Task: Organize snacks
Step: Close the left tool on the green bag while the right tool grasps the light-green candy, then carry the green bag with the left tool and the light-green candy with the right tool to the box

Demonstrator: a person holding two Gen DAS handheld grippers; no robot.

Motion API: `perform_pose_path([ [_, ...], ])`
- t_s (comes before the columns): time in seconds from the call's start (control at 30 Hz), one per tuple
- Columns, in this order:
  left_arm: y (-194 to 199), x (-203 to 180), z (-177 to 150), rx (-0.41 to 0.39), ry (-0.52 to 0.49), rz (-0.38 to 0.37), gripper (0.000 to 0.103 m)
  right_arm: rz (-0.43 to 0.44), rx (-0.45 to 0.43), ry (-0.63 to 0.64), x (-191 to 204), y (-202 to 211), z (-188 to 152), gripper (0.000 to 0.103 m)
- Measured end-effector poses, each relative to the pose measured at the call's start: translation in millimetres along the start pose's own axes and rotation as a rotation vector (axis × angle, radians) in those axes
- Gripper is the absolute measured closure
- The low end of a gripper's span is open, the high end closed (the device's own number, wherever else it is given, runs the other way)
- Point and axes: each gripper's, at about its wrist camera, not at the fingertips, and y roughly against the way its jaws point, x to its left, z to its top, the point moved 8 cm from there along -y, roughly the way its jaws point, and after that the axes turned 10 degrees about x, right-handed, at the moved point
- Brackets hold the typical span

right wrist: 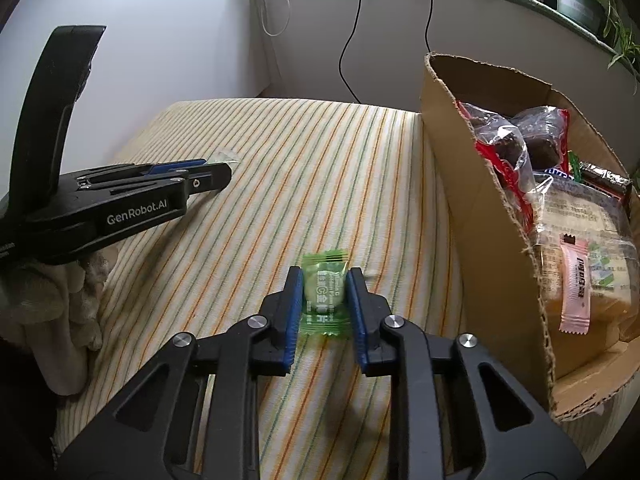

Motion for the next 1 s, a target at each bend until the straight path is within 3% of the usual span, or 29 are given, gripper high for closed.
perform_pose_path([
  [0.63, 39.2, -8.3, -5.8, -0.047, 0.049, 0.021, 0.083, 0.138, -0.060, -0.018, -3.3, 31.3, -7.6, 0.082],
  [1.0, 69.2, -74.5, 2.8, -0.117, -0.006, -0.001, 0.083, 0.224, -0.132, -0.026, -34.8, 84.7, -15.6, 0.082],
])
